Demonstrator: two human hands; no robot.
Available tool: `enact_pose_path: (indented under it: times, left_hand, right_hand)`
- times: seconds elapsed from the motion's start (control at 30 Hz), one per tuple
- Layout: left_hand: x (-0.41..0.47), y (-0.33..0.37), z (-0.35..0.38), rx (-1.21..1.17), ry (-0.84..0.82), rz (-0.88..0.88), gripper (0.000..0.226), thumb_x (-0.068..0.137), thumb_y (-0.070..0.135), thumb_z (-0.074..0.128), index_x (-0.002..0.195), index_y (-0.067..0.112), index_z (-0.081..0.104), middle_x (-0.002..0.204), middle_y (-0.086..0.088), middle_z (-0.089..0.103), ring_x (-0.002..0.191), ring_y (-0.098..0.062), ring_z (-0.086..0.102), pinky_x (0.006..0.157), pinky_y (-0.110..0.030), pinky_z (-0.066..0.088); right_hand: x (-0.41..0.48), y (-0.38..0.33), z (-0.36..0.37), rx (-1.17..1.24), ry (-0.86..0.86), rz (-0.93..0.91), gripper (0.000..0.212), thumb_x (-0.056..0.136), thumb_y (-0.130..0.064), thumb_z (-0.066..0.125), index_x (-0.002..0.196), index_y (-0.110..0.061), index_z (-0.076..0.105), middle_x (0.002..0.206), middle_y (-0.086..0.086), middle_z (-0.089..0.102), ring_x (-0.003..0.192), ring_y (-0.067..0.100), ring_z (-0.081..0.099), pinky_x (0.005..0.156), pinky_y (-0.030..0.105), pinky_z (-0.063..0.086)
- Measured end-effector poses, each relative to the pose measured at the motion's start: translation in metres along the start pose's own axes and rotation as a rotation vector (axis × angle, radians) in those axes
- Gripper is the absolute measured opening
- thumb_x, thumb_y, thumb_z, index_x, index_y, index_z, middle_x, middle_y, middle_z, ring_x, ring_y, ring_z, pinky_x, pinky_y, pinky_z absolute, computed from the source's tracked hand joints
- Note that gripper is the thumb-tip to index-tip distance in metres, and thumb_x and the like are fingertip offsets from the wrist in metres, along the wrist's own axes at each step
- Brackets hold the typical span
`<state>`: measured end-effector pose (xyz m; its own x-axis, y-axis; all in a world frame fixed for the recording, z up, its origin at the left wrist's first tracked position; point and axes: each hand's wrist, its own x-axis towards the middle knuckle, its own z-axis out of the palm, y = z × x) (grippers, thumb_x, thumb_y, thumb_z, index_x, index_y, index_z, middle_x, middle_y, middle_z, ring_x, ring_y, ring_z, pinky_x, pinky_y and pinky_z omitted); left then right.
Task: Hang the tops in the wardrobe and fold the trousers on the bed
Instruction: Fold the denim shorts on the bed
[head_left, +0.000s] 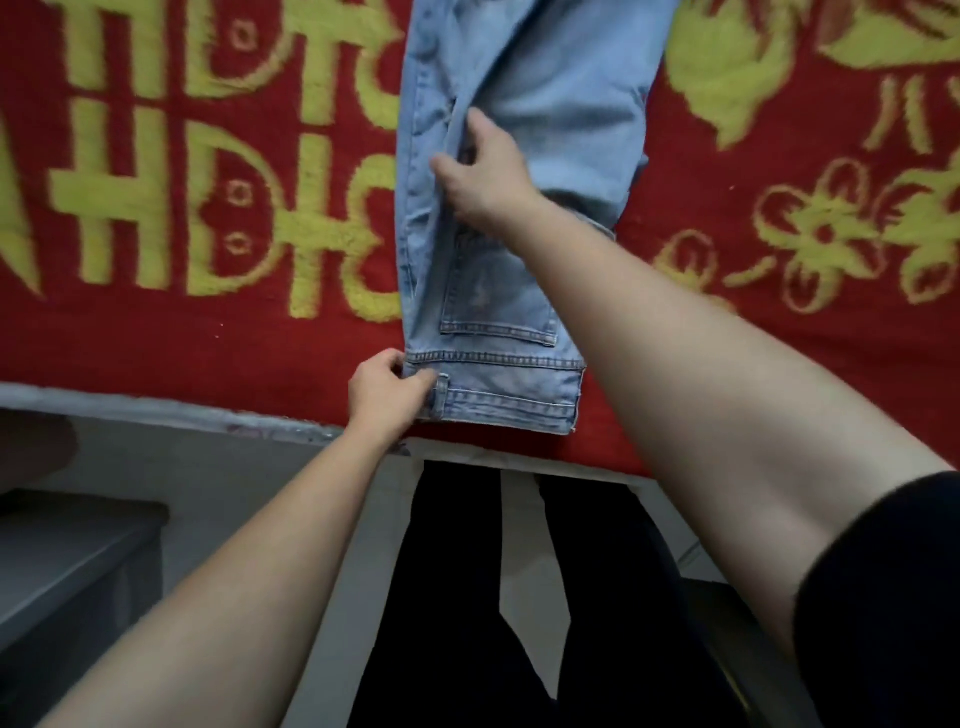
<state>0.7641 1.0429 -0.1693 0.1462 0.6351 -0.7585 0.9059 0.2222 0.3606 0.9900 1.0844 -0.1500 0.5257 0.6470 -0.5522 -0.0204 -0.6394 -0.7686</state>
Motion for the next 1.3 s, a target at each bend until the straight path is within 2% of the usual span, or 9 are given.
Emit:
enact_pose_path:
  times: [0.33,0.43,0.53,0.6,0.7,0.83,1.0,1.17,1.3]
  left_hand:
    - [0.022,-0.027,-0.011,-0.1,-0.116,-0.118,0.037,0.07,0.021,0.087,0.101,0.012,0.069,0.088,-0.007,0.072,0.084,-0.025,0.07,0.083,-0.043,0.058]
    - [0.026,-0.029,-0.014,-0.049,-0.142,-0.119,0.037,0.07,0.02,0.088,0.101,0.009,0.071,0.083,-0.005,0.07,0.075,-0.016,0.062,0.078,-0.034,0.054]
    - [0.029,-0.02,-0.017,0.088,-0.167,-0.109,0.032,0.073,0.025,0.084,0.095,0.016,0.062,0.077,0.004,0.061,0.08,-0.021,0.061,0.072,-0.031,0.046]
    - [0.028,-0.009,-0.015,0.201,-0.143,-0.041,0.031,0.077,0.03,0.075,0.098,0.018,0.055,0.087,0.002,0.06,0.092,-0.027,0.06,0.076,-0.035,0.044]
    - [0.035,0.021,-0.011,0.083,0.031,0.091,0.043,0.085,0.041,0.068,0.115,0.014,0.053,0.113,-0.006,0.059,0.107,-0.027,0.056,0.089,-0.037,0.043]
    - [0.085,0.088,-0.012,-0.098,0.169,0.12,0.057,0.086,0.052,0.065,0.123,0.01,0.054,0.119,-0.009,0.063,0.111,-0.028,0.058,0.095,-0.038,0.045]
    - [0.117,0.112,-0.017,-0.04,0.157,0.156,0.051,0.089,0.052,0.061,0.118,0.01,0.051,0.116,-0.008,0.065,0.107,-0.031,0.061,0.089,-0.037,0.047]
    - [0.085,0.061,-0.006,0.011,0.028,0.158,0.041,0.096,0.04,0.058,0.109,0.002,0.055,0.11,-0.017,0.065,0.102,-0.034,0.06,0.086,-0.04,0.047]
    - [0.042,0.015,0.005,0.004,-0.007,0.073,0.035,0.094,0.038,0.061,0.098,0.003,0.057,0.098,-0.014,0.066,0.092,-0.032,0.061,0.074,-0.036,0.044]
  right_hand:
    - [0.015,0.008,0.045,-0.307,0.001,-0.072,0.043,0.093,-0.025,0.058,0.132,-0.012,0.047,0.116,0.011,0.066,0.105,0.03,0.061,0.089,0.039,0.049]
    - [0.019,0.01,0.057,-0.359,-0.228,-0.04,0.062,0.093,-0.027,0.065,0.142,-0.008,0.033,0.118,0.014,0.055,0.103,0.025,0.056,0.094,0.037,0.048]
    - [0.025,0.005,0.049,-0.19,-0.443,0.107,0.068,0.092,-0.026,0.068,0.145,-0.016,0.026,0.097,0.002,0.051,0.083,0.017,0.052,0.07,0.03,0.048]
    - [0.026,0.006,0.03,-0.089,-0.306,0.119,0.047,0.095,-0.022,0.063,0.138,-0.018,0.046,0.093,-0.004,0.059,0.081,0.015,0.057,0.069,0.028,0.047]
    - [0.017,0.025,-0.017,-0.323,0.26,-0.088,0.035,0.093,-0.025,0.059,0.126,-0.012,0.064,0.117,0.004,0.066,0.11,0.019,0.061,0.096,0.024,0.041]
    - [0.009,0.052,-0.075,-0.35,0.7,0.064,0.071,0.08,-0.059,0.066,0.135,-0.017,0.048,0.13,0.007,0.05,0.122,0.022,0.05,0.102,0.03,0.036]
    - [-0.013,0.09,-0.082,-0.255,0.33,0.398,0.087,0.064,-0.092,0.051,0.117,-0.023,0.047,0.112,0.001,0.062,0.11,0.025,0.059,0.086,0.034,0.042]
    - [-0.054,0.123,-0.043,-0.127,0.237,0.376,0.047,0.084,-0.066,0.062,0.092,-0.019,0.059,0.102,0.009,0.071,0.096,0.028,0.065,0.084,0.039,0.052]
    - [-0.099,0.148,-0.036,-0.023,0.151,0.478,0.037,0.085,-0.05,0.072,0.101,-0.019,0.061,0.107,0.008,0.071,0.097,0.023,0.066,0.09,0.042,0.053]
